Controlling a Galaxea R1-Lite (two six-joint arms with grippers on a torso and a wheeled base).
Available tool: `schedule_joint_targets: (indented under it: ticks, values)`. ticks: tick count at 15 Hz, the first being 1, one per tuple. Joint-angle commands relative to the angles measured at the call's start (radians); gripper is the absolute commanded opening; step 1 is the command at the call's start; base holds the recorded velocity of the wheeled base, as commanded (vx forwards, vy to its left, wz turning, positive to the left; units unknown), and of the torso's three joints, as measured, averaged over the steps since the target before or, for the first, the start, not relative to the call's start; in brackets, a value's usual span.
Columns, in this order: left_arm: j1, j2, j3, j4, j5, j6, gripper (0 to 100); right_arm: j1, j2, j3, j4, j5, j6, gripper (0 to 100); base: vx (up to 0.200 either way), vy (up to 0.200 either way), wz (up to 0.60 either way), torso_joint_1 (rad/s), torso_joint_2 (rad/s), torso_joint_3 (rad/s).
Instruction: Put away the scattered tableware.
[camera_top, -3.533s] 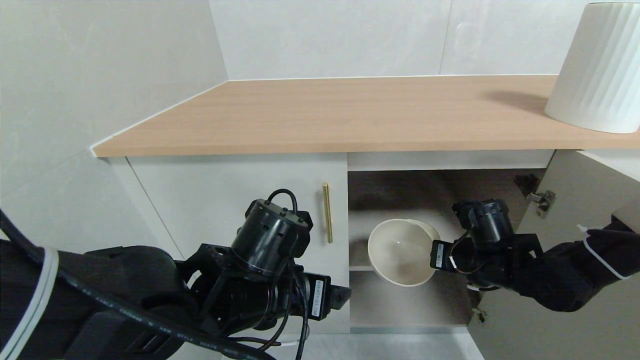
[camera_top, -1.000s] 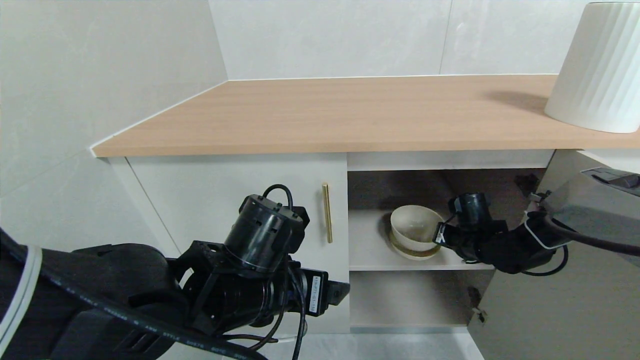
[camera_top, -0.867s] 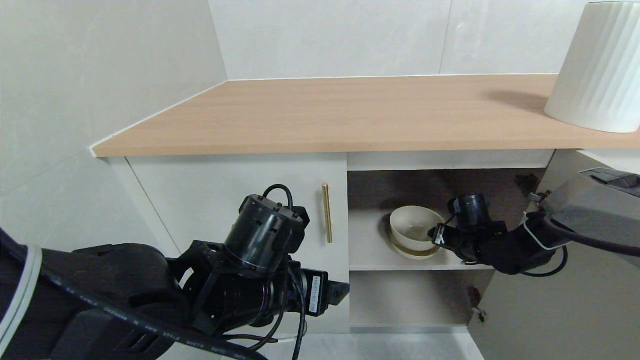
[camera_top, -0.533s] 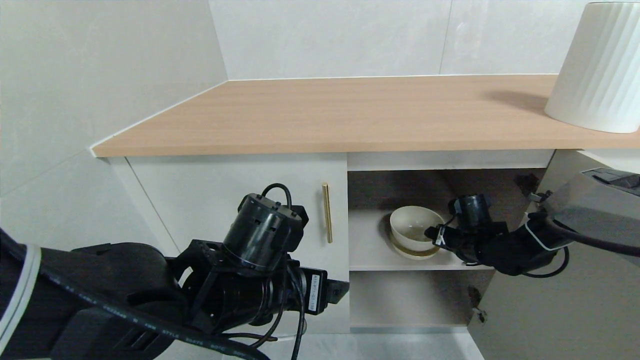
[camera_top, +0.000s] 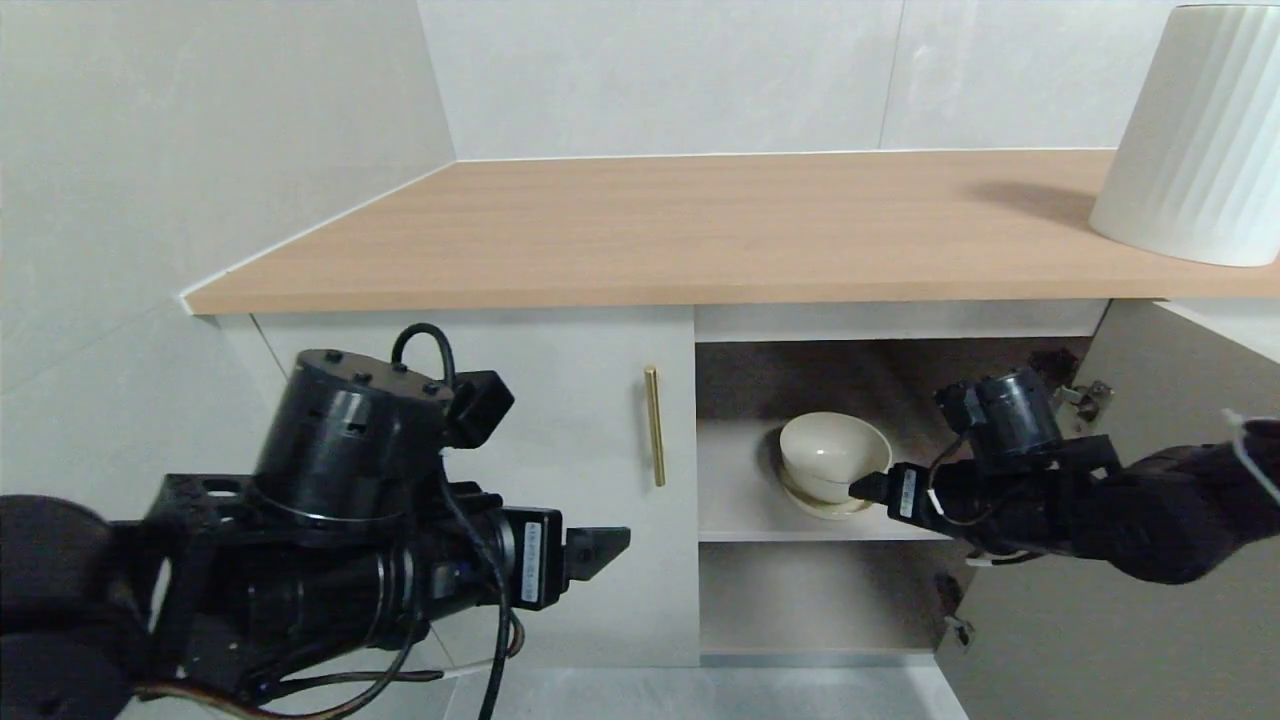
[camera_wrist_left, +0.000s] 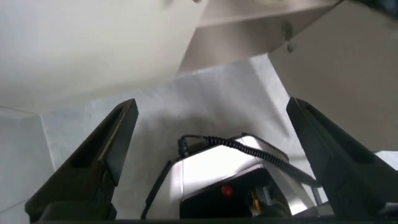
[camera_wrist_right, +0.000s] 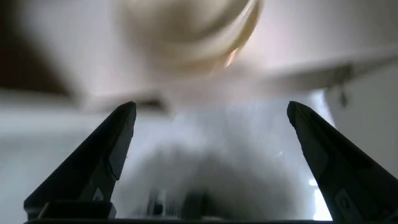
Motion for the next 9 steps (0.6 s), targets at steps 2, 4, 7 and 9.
schedule_joint_targets:
  ticks: [2, 4, 7, 9]
  values:
    - [0.017, -0.162, 0.092, -0.003, -0.006, 0.065, 100, 0.084, -0.323, 0.08, 0.2, 0.031, 0.002, 100, 0.0, 0.0, 0.0, 0.0, 0.0, 0.0]
    - [0.06, -0.224, 0.139, -0.003, -0.018, 0.095, 100, 0.089, -0.427, 0.079, 0.275, 0.057, 0.0, 100, 0.0, 0.0, 0.0, 0.0, 0.0, 0.0]
    - [0.071, -0.228, 0.165, -0.005, -0.054, 0.088, 100, 0.096, -0.46, 0.079, 0.327, 0.047, -0.001, 100, 0.0, 0.0, 0.0, 0.0, 0.0, 0.0]
    - [0.085, -0.228, 0.162, -0.008, -0.055, 0.07, 100, 0.098, -0.483, 0.063, 0.375, 0.031, -0.006, 100, 0.0, 0.0, 0.0, 0.0, 0.0, 0.0]
